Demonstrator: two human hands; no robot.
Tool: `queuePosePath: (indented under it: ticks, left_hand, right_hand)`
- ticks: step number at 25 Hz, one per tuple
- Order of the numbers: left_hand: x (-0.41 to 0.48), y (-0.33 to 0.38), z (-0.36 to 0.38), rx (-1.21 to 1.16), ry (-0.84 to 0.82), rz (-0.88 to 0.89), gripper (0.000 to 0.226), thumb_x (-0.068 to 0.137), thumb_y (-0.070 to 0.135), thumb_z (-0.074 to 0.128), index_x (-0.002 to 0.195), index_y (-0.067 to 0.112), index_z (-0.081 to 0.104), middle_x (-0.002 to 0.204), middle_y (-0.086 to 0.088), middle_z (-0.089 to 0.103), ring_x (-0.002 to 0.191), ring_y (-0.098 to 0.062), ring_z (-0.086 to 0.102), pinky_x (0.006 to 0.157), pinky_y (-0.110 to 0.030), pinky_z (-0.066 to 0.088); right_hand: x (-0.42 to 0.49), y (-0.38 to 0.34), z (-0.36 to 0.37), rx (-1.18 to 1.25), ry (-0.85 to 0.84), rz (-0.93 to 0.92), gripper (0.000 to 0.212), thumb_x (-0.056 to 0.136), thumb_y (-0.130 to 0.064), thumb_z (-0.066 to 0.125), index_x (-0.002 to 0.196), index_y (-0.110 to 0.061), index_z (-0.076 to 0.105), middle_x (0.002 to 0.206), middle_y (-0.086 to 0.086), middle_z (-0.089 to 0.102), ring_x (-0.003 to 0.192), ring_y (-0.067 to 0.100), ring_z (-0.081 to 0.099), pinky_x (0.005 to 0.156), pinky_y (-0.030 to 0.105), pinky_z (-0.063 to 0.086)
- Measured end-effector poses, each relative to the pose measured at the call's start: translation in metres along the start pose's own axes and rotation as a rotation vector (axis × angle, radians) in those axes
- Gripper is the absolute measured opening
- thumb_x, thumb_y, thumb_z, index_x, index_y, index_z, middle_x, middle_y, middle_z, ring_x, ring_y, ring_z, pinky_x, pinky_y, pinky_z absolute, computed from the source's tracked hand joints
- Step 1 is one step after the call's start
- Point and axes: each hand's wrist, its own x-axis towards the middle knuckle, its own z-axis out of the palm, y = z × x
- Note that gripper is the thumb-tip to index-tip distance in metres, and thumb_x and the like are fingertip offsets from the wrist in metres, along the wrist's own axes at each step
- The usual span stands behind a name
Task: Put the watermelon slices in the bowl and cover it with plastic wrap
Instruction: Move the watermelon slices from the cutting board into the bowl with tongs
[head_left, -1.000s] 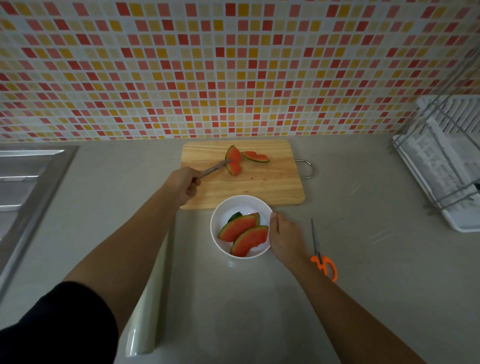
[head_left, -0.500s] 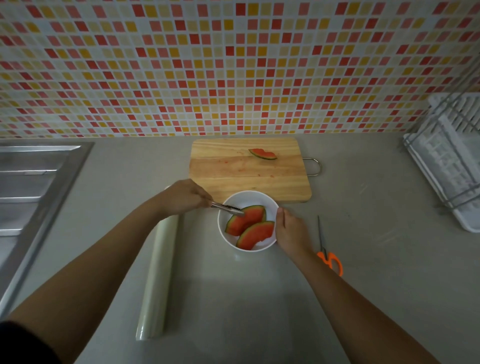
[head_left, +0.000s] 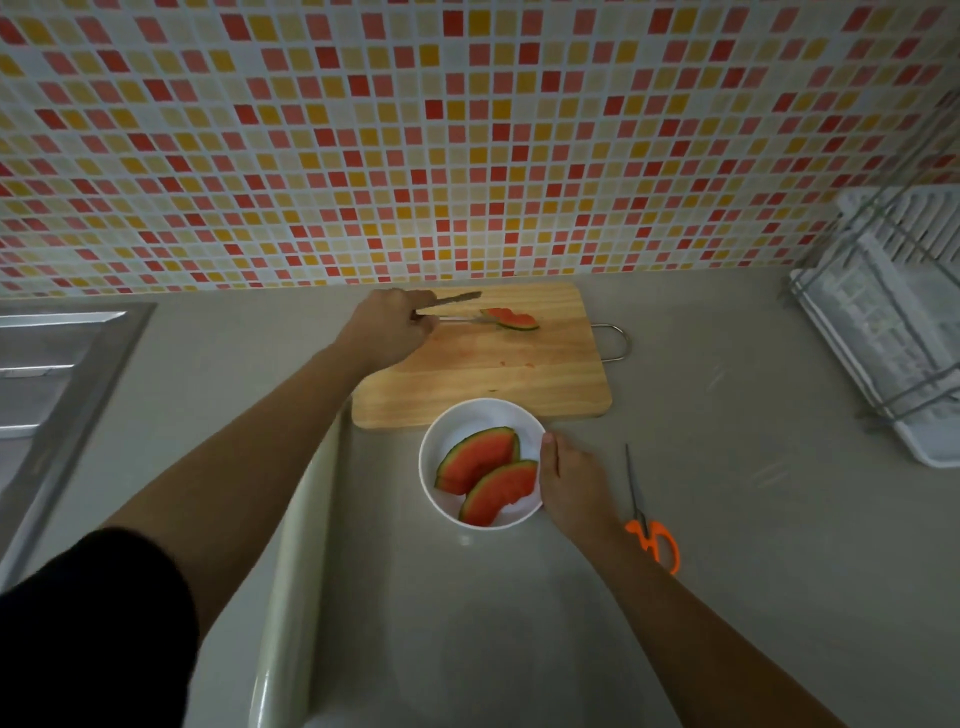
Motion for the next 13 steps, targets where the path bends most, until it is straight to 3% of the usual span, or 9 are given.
queuePosePath:
  ticks: [4,8,13]
  left_hand:
    - [0.038,-0.014,0.031,0.130,-0.111,0.119,0.044,0.092,0.017,0.050,0.136,0.013,0.049,0.116,-0.022,0.061,0.109,-0.038,0.055,0.089,-0.040,0.043]
    - [0.054,-0.018,0.043,0.175,-0.120,0.222,0.040,0.093,0.019,0.048,0.133,0.017,0.051,0.109,-0.020,0.061,0.102,-0.038,0.056,0.085,-0.039,0.043]
    - [0.060,-0.014,0.035,0.288,-0.109,0.331,0.038,0.095,0.021,0.044,0.131,0.016,0.053,0.104,-0.017,0.061,0.097,-0.037,0.058,0.082,-0.041,0.045]
  right_hand:
    - [0.001,0.003,0.003,-0.042,0.024,0.000,0.037,0.100,-0.025,0.031,0.082,-0.004,0.056,0.078,0.017,0.066,0.073,0.031,0.060,0.061,0.028,0.030]
    - [0.003,0.003,0.003,-0.072,0.028,-0.018,0.037,0.100,-0.024,0.031,0.082,-0.004,0.056,0.079,0.019,0.066,0.073,0.034,0.061,0.061,0.031,0.034]
    - [0.001,0.001,0.001,-0.056,0.032,-0.012,0.035,0.100,-0.022,0.032,0.082,-0.004,0.056,0.078,0.019,0.066,0.073,0.034,0.060,0.060,0.029,0.027]
